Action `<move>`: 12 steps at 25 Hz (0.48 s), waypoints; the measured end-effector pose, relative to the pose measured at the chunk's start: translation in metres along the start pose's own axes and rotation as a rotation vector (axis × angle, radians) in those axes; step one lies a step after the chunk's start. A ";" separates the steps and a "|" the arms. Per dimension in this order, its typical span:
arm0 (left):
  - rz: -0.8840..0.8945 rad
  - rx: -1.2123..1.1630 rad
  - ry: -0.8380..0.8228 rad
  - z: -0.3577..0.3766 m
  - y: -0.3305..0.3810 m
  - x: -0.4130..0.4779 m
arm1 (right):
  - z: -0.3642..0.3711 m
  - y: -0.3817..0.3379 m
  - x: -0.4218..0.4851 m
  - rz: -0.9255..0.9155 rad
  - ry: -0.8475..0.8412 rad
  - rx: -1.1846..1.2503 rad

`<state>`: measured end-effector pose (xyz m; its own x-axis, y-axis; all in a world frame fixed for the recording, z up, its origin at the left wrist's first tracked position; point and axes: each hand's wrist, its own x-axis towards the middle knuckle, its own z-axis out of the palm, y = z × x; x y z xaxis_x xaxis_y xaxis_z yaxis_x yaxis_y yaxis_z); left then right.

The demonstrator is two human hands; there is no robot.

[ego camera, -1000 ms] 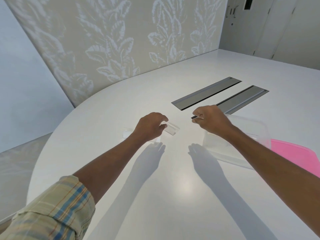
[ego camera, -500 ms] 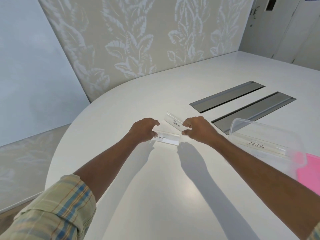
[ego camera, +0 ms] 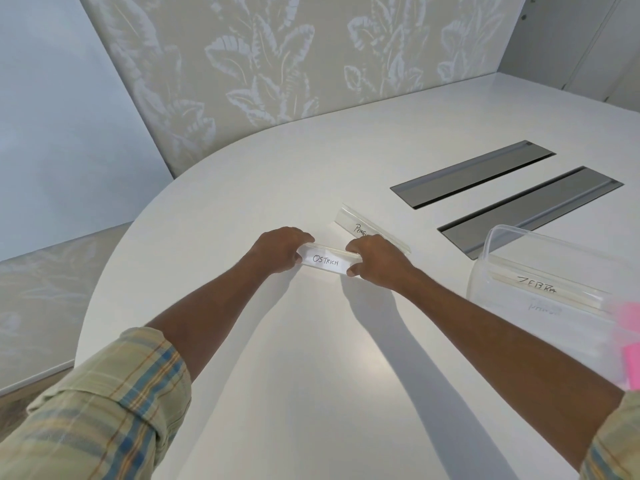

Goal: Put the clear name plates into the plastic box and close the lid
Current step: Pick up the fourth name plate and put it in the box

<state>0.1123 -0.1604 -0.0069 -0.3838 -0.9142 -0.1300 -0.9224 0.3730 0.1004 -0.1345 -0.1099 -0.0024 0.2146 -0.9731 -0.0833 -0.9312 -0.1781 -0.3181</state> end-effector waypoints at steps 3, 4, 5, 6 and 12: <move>0.010 -0.001 0.048 0.003 0.000 0.000 | 0.005 0.001 0.004 0.006 0.052 0.009; 0.013 -0.001 0.064 0.003 0.001 -0.001 | 0.006 0.001 0.005 0.008 0.060 0.016; 0.016 0.003 0.076 0.002 0.002 -0.002 | 0.007 0.002 0.005 0.007 0.062 0.019; 0.017 0.010 0.084 0.001 0.003 -0.003 | 0.007 0.002 0.005 0.004 0.064 0.019; 0.024 0.045 0.110 -0.014 0.015 -0.013 | -0.004 0.008 -0.004 0.016 0.077 0.061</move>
<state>0.1037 -0.1455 0.0096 -0.4014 -0.9157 -0.0189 -0.9148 0.3999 0.0572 -0.1437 -0.1084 -0.0005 0.1747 -0.9845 -0.0166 -0.9141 -0.1559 -0.3745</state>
